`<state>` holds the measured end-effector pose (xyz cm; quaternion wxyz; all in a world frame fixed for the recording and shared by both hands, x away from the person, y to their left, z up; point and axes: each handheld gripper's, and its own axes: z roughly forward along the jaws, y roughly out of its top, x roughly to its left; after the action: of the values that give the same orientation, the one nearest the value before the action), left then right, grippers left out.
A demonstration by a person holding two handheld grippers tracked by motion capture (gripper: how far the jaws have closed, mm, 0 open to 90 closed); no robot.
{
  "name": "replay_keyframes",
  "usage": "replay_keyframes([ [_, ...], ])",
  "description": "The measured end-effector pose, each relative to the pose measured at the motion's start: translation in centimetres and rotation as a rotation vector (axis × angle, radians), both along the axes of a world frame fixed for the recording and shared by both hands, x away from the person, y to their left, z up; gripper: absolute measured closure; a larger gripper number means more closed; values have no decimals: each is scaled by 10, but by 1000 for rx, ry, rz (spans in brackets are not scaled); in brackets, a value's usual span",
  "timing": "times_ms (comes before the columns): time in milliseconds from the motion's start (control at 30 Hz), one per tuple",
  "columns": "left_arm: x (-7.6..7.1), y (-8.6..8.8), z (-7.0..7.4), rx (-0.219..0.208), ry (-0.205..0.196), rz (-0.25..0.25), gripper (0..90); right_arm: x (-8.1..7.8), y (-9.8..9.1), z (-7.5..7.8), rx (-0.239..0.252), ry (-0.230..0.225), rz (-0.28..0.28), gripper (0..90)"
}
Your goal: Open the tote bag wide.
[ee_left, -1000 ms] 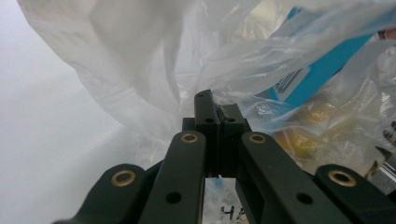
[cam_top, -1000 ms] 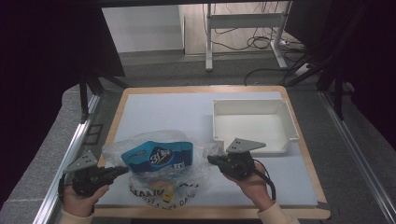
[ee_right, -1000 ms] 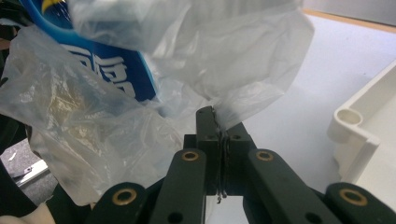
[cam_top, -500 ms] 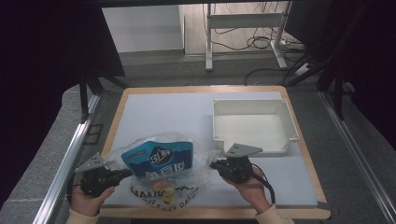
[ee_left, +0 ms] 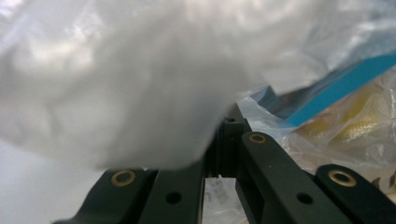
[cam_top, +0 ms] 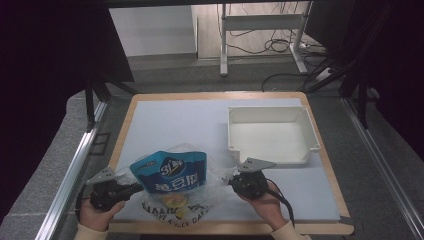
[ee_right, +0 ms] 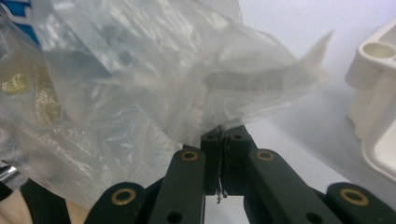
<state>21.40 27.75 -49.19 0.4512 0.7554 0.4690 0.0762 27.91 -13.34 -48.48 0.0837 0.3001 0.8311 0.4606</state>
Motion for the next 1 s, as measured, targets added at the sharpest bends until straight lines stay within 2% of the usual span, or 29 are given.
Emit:
replay_keyframes([
  [267, 7, -7, -17, 24, 55, -16, 893, -1, 1, -11, -50, 14, -3, 867],
  [433, 8, -11, -27, 45, 82, -21, 894, -3, -1, -22, -87, 39, -9, 867],
  [633, 9, -14, -31, 59, 87, -24, 894, -5, 3, -28, -139, 50, 0, 867],
  [1000, 9, -20, -41, 95, 119, -39, 893, -6, 2, -35, -163, 80, 3, 866],
])
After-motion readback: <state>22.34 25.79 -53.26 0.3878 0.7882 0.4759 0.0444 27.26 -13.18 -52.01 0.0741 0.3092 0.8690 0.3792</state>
